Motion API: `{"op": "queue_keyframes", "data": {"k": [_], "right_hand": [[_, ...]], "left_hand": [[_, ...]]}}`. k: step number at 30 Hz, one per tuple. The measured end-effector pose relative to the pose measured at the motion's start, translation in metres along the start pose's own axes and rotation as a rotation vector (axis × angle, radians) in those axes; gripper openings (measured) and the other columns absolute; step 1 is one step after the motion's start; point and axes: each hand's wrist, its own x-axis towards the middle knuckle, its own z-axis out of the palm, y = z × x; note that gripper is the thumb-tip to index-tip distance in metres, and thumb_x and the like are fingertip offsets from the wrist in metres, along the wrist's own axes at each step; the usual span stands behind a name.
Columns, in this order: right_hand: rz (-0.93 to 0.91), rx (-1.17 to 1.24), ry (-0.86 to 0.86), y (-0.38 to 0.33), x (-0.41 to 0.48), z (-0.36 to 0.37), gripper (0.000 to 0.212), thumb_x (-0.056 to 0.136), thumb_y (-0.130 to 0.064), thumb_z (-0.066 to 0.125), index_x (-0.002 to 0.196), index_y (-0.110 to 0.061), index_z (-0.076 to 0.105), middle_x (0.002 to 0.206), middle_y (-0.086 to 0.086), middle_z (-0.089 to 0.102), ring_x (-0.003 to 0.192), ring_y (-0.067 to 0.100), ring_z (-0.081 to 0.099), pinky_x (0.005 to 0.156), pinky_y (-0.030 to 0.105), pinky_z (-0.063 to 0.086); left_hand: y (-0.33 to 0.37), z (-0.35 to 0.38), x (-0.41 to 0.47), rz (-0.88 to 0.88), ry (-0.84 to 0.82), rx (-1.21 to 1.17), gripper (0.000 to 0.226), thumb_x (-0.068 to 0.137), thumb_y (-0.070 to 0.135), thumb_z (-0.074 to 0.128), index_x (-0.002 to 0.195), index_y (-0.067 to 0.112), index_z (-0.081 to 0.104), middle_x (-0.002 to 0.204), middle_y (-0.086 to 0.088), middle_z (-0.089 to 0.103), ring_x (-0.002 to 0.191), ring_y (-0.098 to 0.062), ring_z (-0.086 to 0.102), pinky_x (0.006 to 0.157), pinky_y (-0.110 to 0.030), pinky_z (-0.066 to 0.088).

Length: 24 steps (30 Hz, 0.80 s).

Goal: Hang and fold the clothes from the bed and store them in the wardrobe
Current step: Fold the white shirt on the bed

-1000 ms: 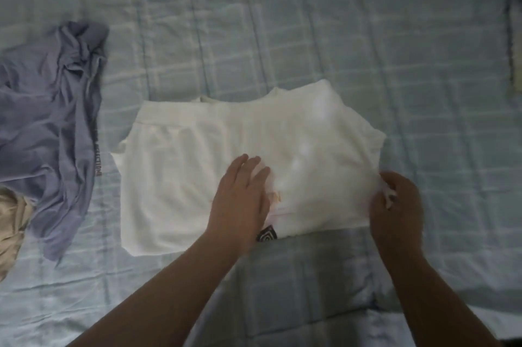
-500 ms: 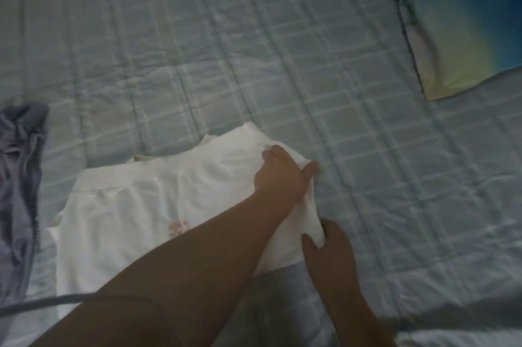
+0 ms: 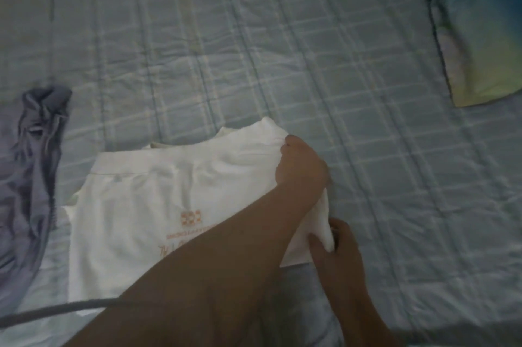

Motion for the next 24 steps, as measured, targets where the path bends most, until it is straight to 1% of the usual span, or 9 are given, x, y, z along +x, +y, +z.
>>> {"op": "queue_keyframes", "data": {"k": [2,4,7,9,11,14,16,21,24], "right_hand": [[-0.009,0.029,-0.036,-0.011,-0.011,0.003,0.039,0.084,-0.012,0.073,0.119,-0.019,0.057,0.096,-0.006,0.064,0.088,0.014,0.061,0.066,0.022,0.04],[-0.034,0.049,-0.074,-0.026,-0.026,0.008,0.043,0.083,-0.011,0.074,0.121,-0.023,0.058,0.098,-0.01,0.065,0.083,-0.002,0.061,0.063,0.01,0.041],[-0.12,0.031,-0.105,-0.051,-0.051,0.026,0.055,0.079,-0.006,0.076,0.115,-0.04,0.052,0.096,-0.026,0.062,0.085,-0.021,0.057,0.065,0.001,0.042],[-0.175,0.021,-0.157,-0.065,-0.069,0.048,0.059,0.078,-0.004,0.076,0.122,-0.038,0.054,0.106,-0.019,0.066,0.091,-0.012,0.062,0.069,0.003,0.045],[-0.241,-0.008,-0.194,-0.079,-0.087,0.075,0.06,0.079,-0.008,0.076,0.127,-0.037,0.055,0.11,-0.016,0.066,0.096,-0.005,0.063,0.074,0.005,0.046],[-0.389,-0.165,-0.257,-0.099,-0.114,0.125,0.059,0.078,-0.026,0.07,0.122,-0.057,0.047,0.101,-0.034,0.059,0.09,-0.017,0.055,0.071,0.0,0.039],[-0.43,-0.272,-0.302,-0.112,-0.134,0.16,0.059,0.077,-0.036,0.064,0.124,-0.058,0.036,0.096,-0.035,0.054,0.089,-0.016,0.052,0.069,0.0,0.034],[-0.562,-0.466,-0.337,-0.124,-0.181,0.248,0.068,0.078,-0.048,0.051,0.141,-0.044,0.025,0.117,-0.018,0.053,0.104,0.009,0.058,0.082,0.032,0.05],[-0.608,-0.57,-0.347,-0.121,-0.195,0.294,0.073,0.078,-0.046,0.055,0.142,-0.043,0.02,0.114,-0.014,0.051,0.1,0.015,0.062,0.078,0.036,0.052]], "left_hand": [[-0.01,-0.026,-0.002,-0.011,-0.035,-0.179,0.058,0.083,0.025,0.065,0.129,0.007,0.036,0.124,-0.012,0.055,0.111,-0.032,0.061,0.091,-0.038,0.05],[-0.024,-0.057,-0.002,-0.035,-0.08,-0.363,0.057,0.078,0.029,0.067,0.127,0.009,0.044,0.112,-0.01,0.062,0.098,-0.031,0.065,0.083,-0.037,0.054],[-0.057,-0.109,-0.007,-0.043,-0.181,-0.686,0.043,0.064,0.027,0.064,0.106,0.017,0.063,0.084,-0.003,0.065,0.068,-0.022,0.066,0.056,-0.027,0.052],[-0.089,-0.142,-0.009,-0.057,-0.232,-0.813,0.051,0.058,0.021,0.057,0.108,0.022,0.068,0.08,-0.003,0.067,0.059,-0.015,0.063,0.049,-0.022,0.047],[-0.126,-0.173,-0.01,-0.04,-0.266,-0.873,0.061,0.058,0.016,0.053,0.117,0.023,0.068,0.088,-0.006,0.069,0.067,-0.017,0.063,0.053,-0.022,0.045],[-0.183,-0.217,-0.01,-0.03,-0.299,-0.959,0.066,0.059,0.009,0.051,0.121,0.026,0.067,0.104,-0.007,0.072,0.084,-0.023,0.065,0.066,-0.028,0.048],[-0.221,-0.243,-0.009,-0.055,-0.291,-0.975,0.071,0.057,0.007,0.051,0.123,0.028,0.066,0.102,-0.004,0.072,0.082,-0.02,0.066,0.061,-0.025,0.05],[-0.317,-0.294,-0.007,-0.07,-0.241,-0.988,0.071,0.058,0.005,0.049,0.117,0.038,0.069,0.097,0.002,0.073,0.079,-0.014,0.066,0.059,-0.021,0.049],[-0.375,-0.305,-0.001,-0.12,-0.183,-1.006,0.069,0.059,0.007,0.052,0.115,0.042,0.071,0.093,0.003,0.072,0.082,-0.016,0.065,0.065,-0.024,0.049]]}}
